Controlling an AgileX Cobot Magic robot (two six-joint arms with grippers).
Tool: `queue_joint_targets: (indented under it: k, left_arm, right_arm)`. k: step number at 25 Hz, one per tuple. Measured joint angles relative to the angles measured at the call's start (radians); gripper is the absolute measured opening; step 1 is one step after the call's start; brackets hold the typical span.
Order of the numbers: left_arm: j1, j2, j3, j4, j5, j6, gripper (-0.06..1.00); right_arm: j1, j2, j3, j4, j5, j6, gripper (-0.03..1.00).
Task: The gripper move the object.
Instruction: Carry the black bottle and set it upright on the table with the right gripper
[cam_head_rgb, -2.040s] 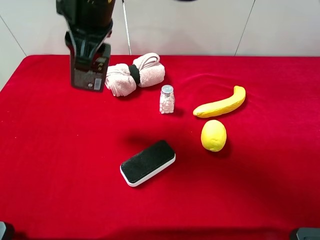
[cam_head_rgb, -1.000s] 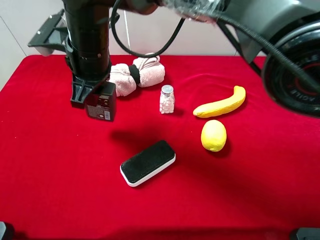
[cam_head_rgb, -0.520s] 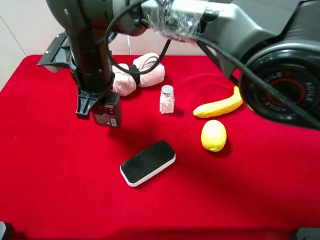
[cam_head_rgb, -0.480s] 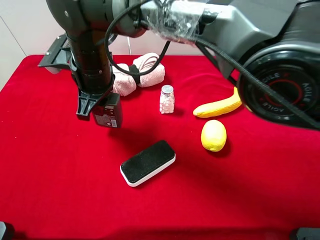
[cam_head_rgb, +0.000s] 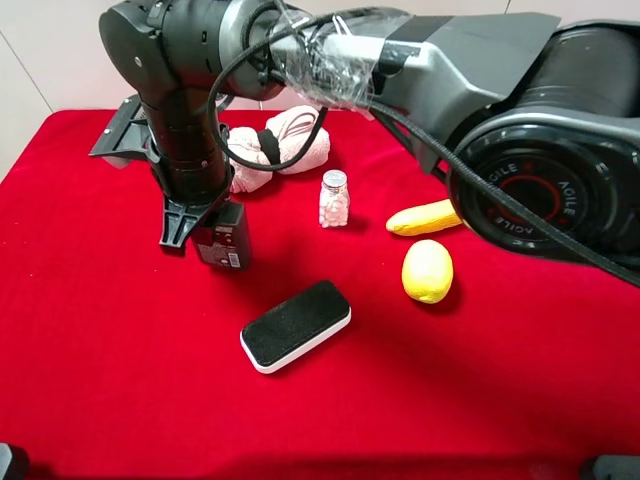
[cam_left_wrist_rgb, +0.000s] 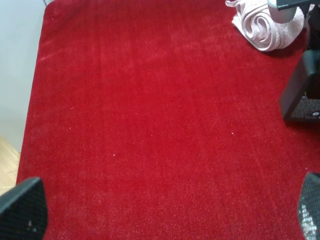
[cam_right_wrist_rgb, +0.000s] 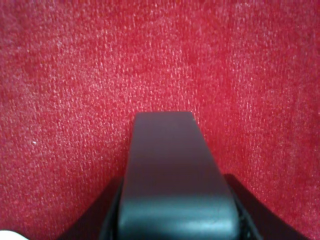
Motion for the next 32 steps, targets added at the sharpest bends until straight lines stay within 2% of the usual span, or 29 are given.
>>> queue_joint_targets:
  k: [14,32]
  left_arm:
    - [0.000,0.000,0.000,0.000,0.000,0.000,0.99]
    - [0.000,0.000,0.000,0.000,0.000,0.000,0.99]
  right_arm:
    - [0.000,0.000,0.000,-0.024,0.000,0.003,0.31]
    - [0.000,0.017,0.000,0.008,-0.021,-0.017,0.31]
